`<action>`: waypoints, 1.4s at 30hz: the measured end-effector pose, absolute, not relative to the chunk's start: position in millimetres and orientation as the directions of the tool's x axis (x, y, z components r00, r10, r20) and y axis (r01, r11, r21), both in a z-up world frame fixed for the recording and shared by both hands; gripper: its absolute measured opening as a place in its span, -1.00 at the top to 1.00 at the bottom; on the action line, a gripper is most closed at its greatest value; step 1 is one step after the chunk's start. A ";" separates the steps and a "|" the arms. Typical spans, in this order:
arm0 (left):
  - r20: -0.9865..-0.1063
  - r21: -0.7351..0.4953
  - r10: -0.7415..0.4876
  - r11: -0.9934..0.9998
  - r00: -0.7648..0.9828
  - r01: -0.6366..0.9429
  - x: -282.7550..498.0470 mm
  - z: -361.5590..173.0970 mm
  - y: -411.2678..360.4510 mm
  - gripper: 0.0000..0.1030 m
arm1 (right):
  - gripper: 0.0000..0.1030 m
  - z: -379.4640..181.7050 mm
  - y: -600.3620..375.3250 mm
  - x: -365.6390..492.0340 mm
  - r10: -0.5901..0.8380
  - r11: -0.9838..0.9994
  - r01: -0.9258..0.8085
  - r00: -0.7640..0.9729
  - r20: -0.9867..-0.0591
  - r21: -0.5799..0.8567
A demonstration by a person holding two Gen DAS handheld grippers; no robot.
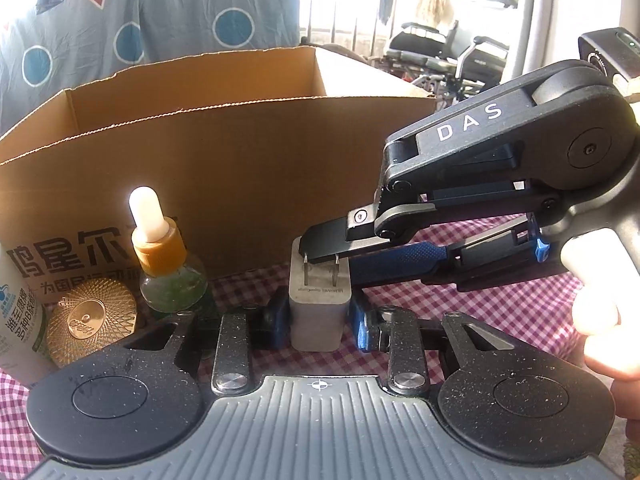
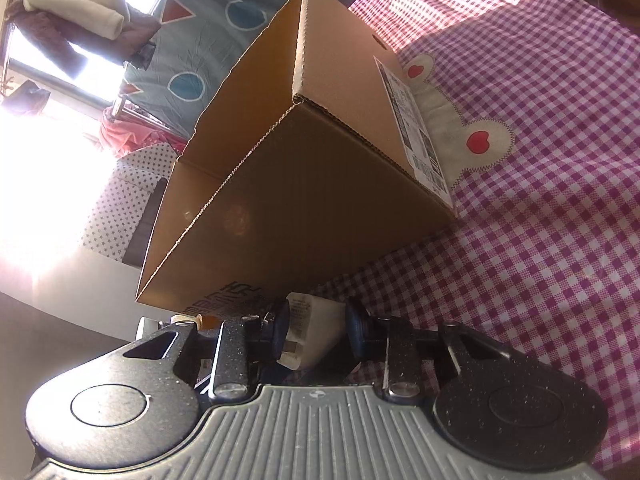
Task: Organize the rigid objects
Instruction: 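Lower the right gripper onto the white plug charger and close, then lift the plug charger with the right gripper into the box, open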
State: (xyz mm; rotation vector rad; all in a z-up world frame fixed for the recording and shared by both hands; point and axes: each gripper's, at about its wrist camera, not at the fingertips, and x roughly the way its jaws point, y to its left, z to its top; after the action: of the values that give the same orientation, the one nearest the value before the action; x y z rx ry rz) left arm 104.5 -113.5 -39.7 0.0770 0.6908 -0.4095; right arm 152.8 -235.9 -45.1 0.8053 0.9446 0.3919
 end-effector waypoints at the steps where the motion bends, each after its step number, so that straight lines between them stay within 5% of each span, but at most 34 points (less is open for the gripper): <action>1: -0.635 -0.068 -0.350 0.913 0.689 0.401 102.5 -39.4 -115.1 0.41 | 0.36 -45.2 -239.7 148.9 0.616 0.650 0.051 0.549 -0.565 0.758; 24: -0.674 -0.017 -0.338 0.896 0.657 0.443 97.6 -39.5 -137.9 0.49 | 0.34 -55.2 -266.2 115.3 0.625 0.601 0.084 0.571 -0.533 0.795; 42: -0.509 0.086 -0.278 0.925 0.814 0.370 80.5 51.8 -125.4 0.49 | 0.33 52.3 -239.5 116.7 0.659 0.617 -0.170 0.646 -0.387 0.768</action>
State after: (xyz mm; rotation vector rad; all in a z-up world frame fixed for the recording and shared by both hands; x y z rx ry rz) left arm 80.5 -125.4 51.8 0.1849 0.5132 -0.3479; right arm 116.7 -239.5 52.3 0.7626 0.7199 0.5273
